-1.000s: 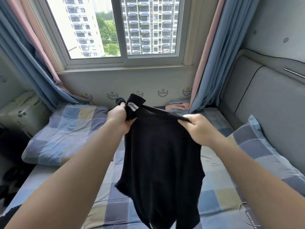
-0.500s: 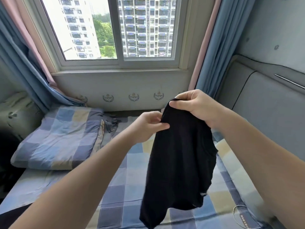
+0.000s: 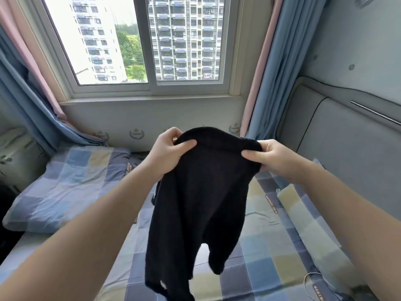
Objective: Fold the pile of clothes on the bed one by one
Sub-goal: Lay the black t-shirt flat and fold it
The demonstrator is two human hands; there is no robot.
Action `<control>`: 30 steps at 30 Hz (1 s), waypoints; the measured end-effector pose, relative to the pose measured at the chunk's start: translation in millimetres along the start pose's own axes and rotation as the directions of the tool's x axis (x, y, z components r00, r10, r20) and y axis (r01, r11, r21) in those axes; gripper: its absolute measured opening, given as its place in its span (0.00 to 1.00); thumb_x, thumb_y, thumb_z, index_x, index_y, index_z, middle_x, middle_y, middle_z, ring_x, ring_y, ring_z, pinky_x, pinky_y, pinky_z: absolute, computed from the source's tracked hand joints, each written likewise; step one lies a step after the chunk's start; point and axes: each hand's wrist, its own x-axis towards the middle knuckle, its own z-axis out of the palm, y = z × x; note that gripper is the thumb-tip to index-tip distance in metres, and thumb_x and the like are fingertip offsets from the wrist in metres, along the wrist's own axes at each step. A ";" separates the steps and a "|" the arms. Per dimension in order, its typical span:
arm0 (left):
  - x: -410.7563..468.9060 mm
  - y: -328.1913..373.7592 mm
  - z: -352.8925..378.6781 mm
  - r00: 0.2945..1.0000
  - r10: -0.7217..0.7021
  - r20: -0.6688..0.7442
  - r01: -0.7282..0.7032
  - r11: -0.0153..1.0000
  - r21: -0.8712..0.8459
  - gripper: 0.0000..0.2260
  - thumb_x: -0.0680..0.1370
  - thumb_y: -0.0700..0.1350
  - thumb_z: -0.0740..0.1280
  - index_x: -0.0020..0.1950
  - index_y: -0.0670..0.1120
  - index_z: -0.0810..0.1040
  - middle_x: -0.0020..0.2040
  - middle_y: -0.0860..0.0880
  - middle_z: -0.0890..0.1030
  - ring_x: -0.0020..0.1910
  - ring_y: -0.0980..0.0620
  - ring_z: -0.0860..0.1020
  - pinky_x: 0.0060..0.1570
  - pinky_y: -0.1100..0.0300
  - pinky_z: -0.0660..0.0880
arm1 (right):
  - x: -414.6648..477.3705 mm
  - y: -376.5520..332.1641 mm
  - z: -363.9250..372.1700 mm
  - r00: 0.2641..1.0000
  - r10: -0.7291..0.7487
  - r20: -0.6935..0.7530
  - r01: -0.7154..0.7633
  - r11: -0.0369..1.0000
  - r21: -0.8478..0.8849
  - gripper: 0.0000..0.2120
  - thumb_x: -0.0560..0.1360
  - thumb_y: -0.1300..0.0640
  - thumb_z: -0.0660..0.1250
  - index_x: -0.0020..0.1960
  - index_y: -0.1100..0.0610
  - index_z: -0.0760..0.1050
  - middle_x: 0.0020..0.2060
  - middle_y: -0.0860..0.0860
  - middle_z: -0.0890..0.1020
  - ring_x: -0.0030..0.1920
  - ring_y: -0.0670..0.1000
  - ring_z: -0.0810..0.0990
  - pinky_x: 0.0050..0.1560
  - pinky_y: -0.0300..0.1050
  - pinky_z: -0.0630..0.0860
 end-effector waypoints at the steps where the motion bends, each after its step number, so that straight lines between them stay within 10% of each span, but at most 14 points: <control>1: 2.8 -4.2 0.9 0.999 -0.004 -0.046 0.007 0.997 0.077 0.11 0.76 0.46 0.75 0.46 0.42 0.76 0.44 0.41 0.83 0.41 0.44 0.81 0.47 0.44 0.80 | 3.5 -4.8 6.5 1.000 -0.011 -0.019 0.012 0.999 0.051 0.09 0.78 0.52 0.71 0.54 0.55 0.85 0.53 0.56 0.86 0.55 0.57 0.85 0.56 0.52 0.82; 6: -7.7 -14.6 10.5 0.979 0.096 -0.180 -0.023 0.929 0.369 0.07 0.77 0.51 0.73 0.50 0.52 0.76 0.49 0.52 0.81 0.45 0.54 0.80 0.48 0.58 0.76 | 25.8 -44.8 38.9 0.975 0.070 -0.212 -0.010 0.962 0.275 0.09 0.81 0.55 0.68 0.46 0.61 0.80 0.41 0.57 0.86 0.40 0.55 0.86 0.43 0.54 0.85; 11: -36.6 -6.2 28.7 0.992 0.043 0.122 -0.069 0.974 0.218 0.19 0.68 0.66 0.71 0.46 0.52 0.78 0.40 0.56 0.83 0.38 0.51 0.81 0.44 0.50 0.80 | 36.3 -72.1 57.5 0.954 0.148 -0.259 0.004 0.862 0.507 0.11 0.84 0.56 0.62 0.51 0.64 0.75 0.43 0.62 0.85 0.41 0.59 0.87 0.39 0.54 0.85; 19: -27.2 -15.6 46.7 1.000 -0.028 -0.005 0.028 0.997 0.078 0.09 0.81 0.48 0.69 0.48 0.43 0.82 0.44 0.43 0.85 0.44 0.45 0.83 0.51 0.40 0.79 | 36.2 -80.8 54.5 0.953 0.176 -0.245 0.037 0.739 0.673 0.14 0.85 0.56 0.58 0.60 0.67 0.74 0.54 0.64 0.84 0.53 0.63 0.84 0.45 0.55 0.84; 25: -7.3 8.4 30.8 0.997 -0.066 -0.044 0.053 0.968 -0.244 0.09 0.82 0.46 0.67 0.50 0.44 0.85 0.48 0.40 0.86 0.47 0.42 0.85 0.51 0.44 0.82 | 17.3 -56.9 19.8 0.918 0.025 -0.397 0.021 0.994 0.112 0.10 0.82 0.54 0.65 0.60 0.55 0.79 0.55 0.51 0.86 0.55 0.51 0.85 0.47 0.44 0.82; 30: 1.7 45.7 28.3 0.991 0.020 0.131 0.026 0.940 -0.341 0.09 0.82 0.47 0.68 0.51 0.43 0.85 0.47 0.41 0.85 0.45 0.46 0.83 0.47 0.53 0.82 | 22.5 -31.6 37.7 0.948 -0.220 -0.229 0.126 0.922 -0.367 0.38 0.74 0.47 0.75 0.78 0.42 0.60 0.74 0.44 0.67 0.73 0.45 0.64 0.73 0.47 0.63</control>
